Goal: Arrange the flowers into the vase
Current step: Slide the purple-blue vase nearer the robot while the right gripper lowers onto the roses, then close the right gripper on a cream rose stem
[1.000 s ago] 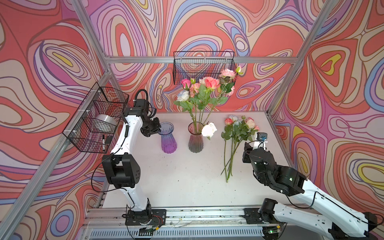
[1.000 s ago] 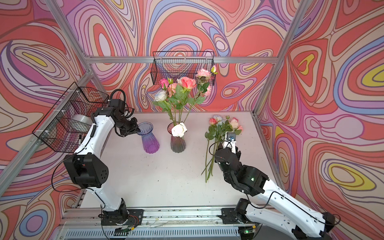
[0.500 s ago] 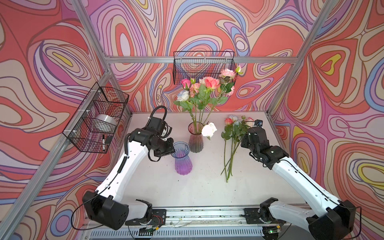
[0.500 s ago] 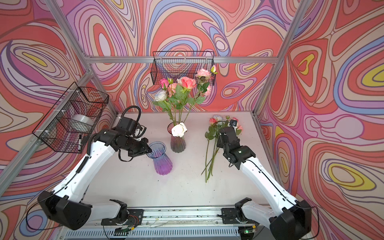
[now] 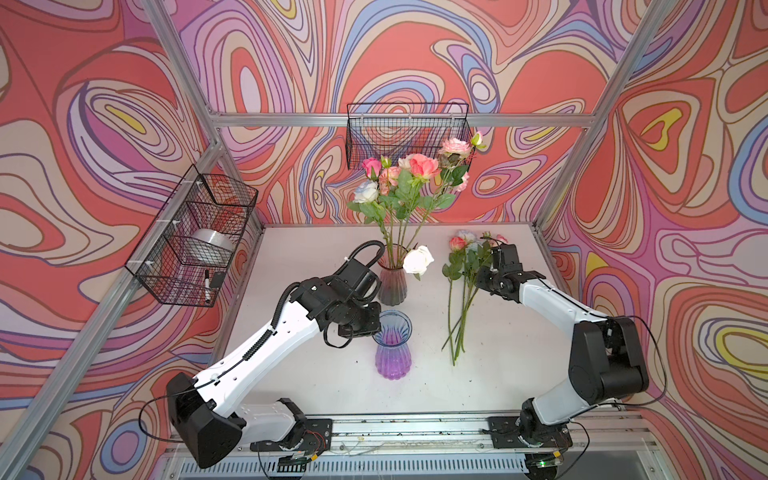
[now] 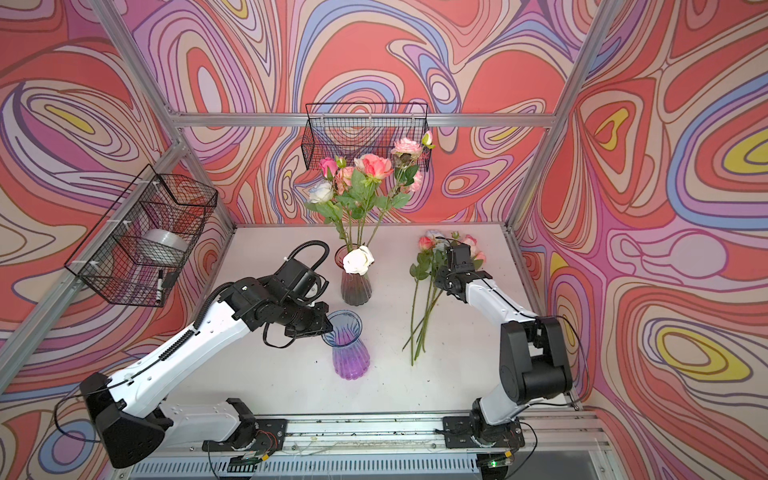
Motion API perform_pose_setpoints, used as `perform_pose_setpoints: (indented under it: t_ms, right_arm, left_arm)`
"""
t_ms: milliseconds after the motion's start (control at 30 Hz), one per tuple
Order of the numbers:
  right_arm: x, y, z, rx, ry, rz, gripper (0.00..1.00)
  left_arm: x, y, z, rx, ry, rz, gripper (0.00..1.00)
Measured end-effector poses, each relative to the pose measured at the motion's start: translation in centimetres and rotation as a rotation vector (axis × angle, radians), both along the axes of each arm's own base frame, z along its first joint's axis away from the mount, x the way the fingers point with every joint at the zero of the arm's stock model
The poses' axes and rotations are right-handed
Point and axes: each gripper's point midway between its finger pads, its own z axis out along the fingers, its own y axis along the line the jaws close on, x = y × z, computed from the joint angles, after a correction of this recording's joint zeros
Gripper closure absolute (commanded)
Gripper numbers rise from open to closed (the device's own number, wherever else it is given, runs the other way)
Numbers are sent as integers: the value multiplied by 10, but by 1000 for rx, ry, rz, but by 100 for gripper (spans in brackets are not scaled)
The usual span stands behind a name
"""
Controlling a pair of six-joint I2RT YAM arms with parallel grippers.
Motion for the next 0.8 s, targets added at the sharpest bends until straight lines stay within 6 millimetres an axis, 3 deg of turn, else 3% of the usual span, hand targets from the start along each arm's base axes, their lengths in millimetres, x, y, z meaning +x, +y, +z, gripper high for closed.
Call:
perform_pose_setpoints:
  t_ms: [400, 600, 800]
  right_arm:
    - [48, -8, -40, 90, 39, -7, 76]
    - [54, -5, -59, 107, 71, -2, 83]
    - [58, -5, -62, 127, 62, -6, 100]
  left_arm:
    - [6, -38, -1, -35, -4, -34, 100]
    - [4, -50, -1, -44, 5, -58, 96]
    - [3, -49, -1, -33, 17, -60, 89]
